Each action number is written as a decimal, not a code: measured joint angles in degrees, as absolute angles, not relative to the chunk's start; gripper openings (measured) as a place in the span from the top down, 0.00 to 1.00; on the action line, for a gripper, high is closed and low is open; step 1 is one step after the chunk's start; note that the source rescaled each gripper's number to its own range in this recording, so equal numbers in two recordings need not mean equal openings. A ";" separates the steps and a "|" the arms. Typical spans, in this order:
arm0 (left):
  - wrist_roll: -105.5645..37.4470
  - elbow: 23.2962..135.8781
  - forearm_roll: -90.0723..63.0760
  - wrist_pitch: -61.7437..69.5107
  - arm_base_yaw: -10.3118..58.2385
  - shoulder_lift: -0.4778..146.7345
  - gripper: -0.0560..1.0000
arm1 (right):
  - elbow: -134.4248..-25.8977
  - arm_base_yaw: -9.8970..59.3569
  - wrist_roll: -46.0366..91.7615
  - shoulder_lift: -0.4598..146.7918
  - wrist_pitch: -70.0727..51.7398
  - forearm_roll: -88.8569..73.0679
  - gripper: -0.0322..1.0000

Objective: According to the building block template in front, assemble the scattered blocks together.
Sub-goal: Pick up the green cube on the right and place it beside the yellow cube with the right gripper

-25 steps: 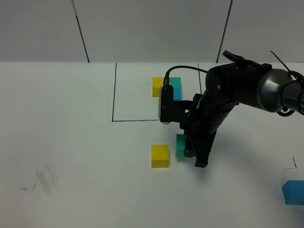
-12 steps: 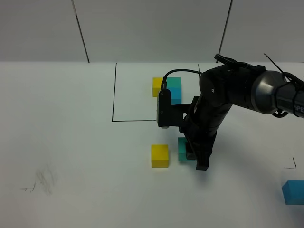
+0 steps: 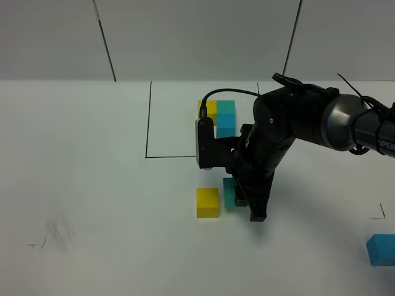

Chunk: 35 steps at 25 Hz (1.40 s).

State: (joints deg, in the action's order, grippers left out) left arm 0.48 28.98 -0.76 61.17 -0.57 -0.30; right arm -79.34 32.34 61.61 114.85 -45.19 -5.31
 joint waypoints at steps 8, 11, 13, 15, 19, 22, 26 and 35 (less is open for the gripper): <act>0.48 28.98 -0.76 61.17 -0.57 -0.30 0.33 | -79.34 32.64 63.29 116.64 -44.85 -7.07 0.74; 0.48 28.98 -0.76 61.17 -0.57 -0.30 0.33 | -79.34 32.86 63.68 117.69 -44.16 -7.20 0.74; 0.48 28.98 -0.76 61.17 -0.57 -0.30 0.33 | -79.34 33.02 63.72 117.95 -43.49 -7.20 0.74; 0.48 28.98 -0.76 61.17 -0.57 -0.30 0.33 | -79.38 33.17 63.97 117.95 -42.52 -7.20 0.74; 0.48 28.98 -0.76 61.17 -0.57 -0.30 0.33 | -79.78 33.30 64.16 118.63 -42.01 -7.20 0.74; 0.48 28.98 -0.76 61.17 -0.57 -0.30 0.33 | -81.45 33.30 64.46 119.79 -42.49 -7.09 0.74; 0.48 28.98 -0.76 61.17 -0.57 -0.30 0.33 | -84.85 33.30 64.85 122.16 -44.23 -7.09 0.74; 0.48 28.98 -0.76 61.17 -0.57 -0.30 0.33 | -87.77 33.30 64.85 124.68 -46.88 -7.34 0.74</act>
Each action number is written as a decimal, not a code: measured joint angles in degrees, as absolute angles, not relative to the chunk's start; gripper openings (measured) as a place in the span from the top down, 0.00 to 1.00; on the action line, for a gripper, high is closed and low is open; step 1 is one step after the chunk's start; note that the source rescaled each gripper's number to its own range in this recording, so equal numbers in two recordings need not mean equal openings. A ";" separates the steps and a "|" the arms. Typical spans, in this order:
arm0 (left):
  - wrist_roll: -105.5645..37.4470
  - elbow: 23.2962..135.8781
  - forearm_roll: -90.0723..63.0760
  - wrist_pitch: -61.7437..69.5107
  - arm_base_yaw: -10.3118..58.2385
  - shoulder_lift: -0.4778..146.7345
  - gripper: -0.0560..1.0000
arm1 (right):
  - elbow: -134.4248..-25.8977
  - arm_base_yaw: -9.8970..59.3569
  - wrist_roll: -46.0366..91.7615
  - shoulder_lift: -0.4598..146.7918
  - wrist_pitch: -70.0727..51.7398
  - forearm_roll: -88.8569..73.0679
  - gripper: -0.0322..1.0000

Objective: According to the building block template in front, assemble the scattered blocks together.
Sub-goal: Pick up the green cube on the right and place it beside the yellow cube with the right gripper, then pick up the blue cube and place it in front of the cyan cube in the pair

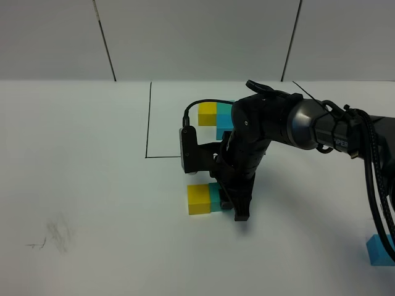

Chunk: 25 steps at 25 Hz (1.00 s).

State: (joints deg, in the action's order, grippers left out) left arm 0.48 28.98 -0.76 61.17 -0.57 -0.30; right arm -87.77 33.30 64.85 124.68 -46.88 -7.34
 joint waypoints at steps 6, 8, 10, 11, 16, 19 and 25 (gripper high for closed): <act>0.44 28.98 -0.76 61.17 -0.57 -0.30 0.33 | -87.95 33.30 64.96 124.86 -47.32 -8.20 0.74; 0.44 28.98 -0.76 61.17 -0.57 -0.30 0.33 | -87.95 33.30 64.34 124.86 -47.86 -8.14 0.74; 0.44 28.98 -0.76 61.17 -0.57 -0.30 0.33 | -87.95 33.30 62.25 124.86 -48.67 -7.28 0.63; 0.44 28.98 -0.76 61.17 -0.57 -0.30 0.33 | -87.89 33.34 60.62 124.86 -48.97 -6.51 0.51; 0.44 28.98 -0.76 61.17 -0.57 -0.30 0.33 | -87.67 32.67 46.53 119.71 -49.10 -1.97 0.05; 0.44 28.98 -0.76 61.17 -0.57 -0.30 0.33 | -85.32 30.49 30.65 114.26 -47.79 0.71 0.01; 0.44 28.98 -0.76 61.17 -0.57 -0.30 0.33 | -65.81 20.69 4.26 100.30 -38.25 4.51 0.00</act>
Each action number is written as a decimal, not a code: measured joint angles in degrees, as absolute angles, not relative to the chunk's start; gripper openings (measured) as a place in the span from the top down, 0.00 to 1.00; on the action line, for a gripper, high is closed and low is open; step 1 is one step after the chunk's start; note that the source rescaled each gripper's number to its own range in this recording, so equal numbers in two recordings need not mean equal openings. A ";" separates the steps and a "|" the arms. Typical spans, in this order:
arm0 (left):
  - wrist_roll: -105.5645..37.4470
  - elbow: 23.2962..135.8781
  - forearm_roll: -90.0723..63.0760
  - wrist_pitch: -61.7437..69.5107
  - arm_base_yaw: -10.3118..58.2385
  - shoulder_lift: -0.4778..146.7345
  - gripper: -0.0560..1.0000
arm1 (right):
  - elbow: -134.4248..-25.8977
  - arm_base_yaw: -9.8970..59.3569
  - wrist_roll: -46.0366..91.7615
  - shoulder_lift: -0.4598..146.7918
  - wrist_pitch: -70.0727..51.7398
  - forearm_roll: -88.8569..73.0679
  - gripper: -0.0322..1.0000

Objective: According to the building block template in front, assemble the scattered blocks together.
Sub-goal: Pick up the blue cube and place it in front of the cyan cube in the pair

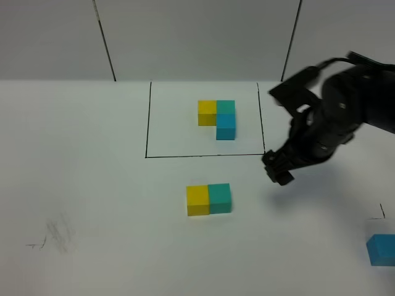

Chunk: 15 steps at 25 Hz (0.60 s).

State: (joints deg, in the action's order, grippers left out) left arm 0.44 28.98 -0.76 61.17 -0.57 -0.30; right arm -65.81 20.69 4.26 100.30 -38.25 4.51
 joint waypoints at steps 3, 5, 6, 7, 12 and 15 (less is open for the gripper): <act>0.44 28.98 -0.76 61.17 -0.57 -0.30 0.33 | -54.37 15.54 -0.70 92.91 -31.70 4.77 0.00; 0.44 28.98 -0.76 61.17 -0.57 -0.30 0.33 | -48.79 12.28 -3.42 90.00 -28.55 4.77 0.00; 0.44 28.98 -0.76 61.17 -0.57 -0.30 0.33 | -46.55 10.74 -4.12 89.17 -27.53 4.81 0.01; 0.44 28.98 -0.76 61.17 -0.57 -0.30 0.33 | -44.82 9.58 -4.79 88.83 -27.10 4.88 0.01; 0.44 28.98 -0.76 61.17 -0.57 -0.30 0.33 | -40.48 7.17 -7.08 88.71 -26.23 3.74 0.02; 0.44 28.98 -0.76 61.17 -0.57 -0.30 0.33 | -39.86 6.56 -8.04 88.71 -26.64 3.18 0.03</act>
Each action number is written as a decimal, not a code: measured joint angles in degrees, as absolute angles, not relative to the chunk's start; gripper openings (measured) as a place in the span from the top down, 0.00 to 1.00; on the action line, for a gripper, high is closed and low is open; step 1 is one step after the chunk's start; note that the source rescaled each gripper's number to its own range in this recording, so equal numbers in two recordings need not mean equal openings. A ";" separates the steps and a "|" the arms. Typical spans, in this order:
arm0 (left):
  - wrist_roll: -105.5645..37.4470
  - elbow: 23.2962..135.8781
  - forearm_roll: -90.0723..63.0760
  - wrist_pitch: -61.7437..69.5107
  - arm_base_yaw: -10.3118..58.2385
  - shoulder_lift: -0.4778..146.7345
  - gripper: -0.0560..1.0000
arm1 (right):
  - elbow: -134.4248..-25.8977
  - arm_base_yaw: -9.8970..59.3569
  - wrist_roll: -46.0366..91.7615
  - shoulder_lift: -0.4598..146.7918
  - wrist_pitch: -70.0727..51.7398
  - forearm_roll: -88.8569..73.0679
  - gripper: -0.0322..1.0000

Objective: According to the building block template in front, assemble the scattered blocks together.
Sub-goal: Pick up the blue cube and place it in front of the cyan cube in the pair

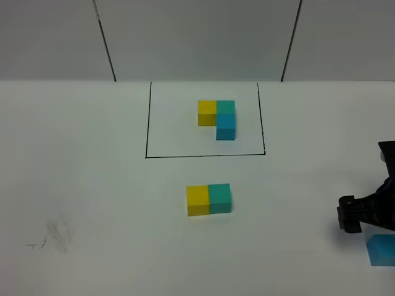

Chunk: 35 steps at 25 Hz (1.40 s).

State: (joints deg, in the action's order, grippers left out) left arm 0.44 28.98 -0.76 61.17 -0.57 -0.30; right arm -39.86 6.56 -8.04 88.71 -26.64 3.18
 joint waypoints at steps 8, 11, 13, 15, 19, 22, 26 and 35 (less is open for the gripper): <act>0.44 28.98 -0.76 61.17 -0.57 -0.30 0.33 | -38.99 3.66 -8.36 88.64 -30.80 2.59 0.05; 0.44 28.98 -0.76 61.17 -0.57 -0.30 0.33 | -37.78 3.14 -8.42 88.59 -30.83 2.59 0.06; 0.44 28.98 -0.76 61.17 -0.57 -0.30 0.33 | -36.73 3.14 -8.42 88.62 -29.91 2.59 0.07; 0.44 28.98 -0.76 61.17 -0.57 -0.30 0.33 | -36.09 3.14 -8.42 88.62 -28.93 2.59 0.08; 0.44 28.98 -0.76 61.17 -0.57 -0.30 0.33 | -35.67 2.96 -8.36 89.01 -27.99 2.59 0.11; 0.49 28.98 -0.76 61.17 -0.57 -0.30 0.33 | -35.62 2.67 -8.31 89.92 -27.38 2.59 0.15; 0.49 28.98 -0.76 61.17 -0.57 -0.30 0.33 | -35.62 2.60 -8.30 91.04 -26.68 2.59 0.20; 0.49 28.98 -0.76 61.17 -0.57 -0.30 0.33 | -35.58 2.60 -6.80 93.21 -25.44 2.22 0.44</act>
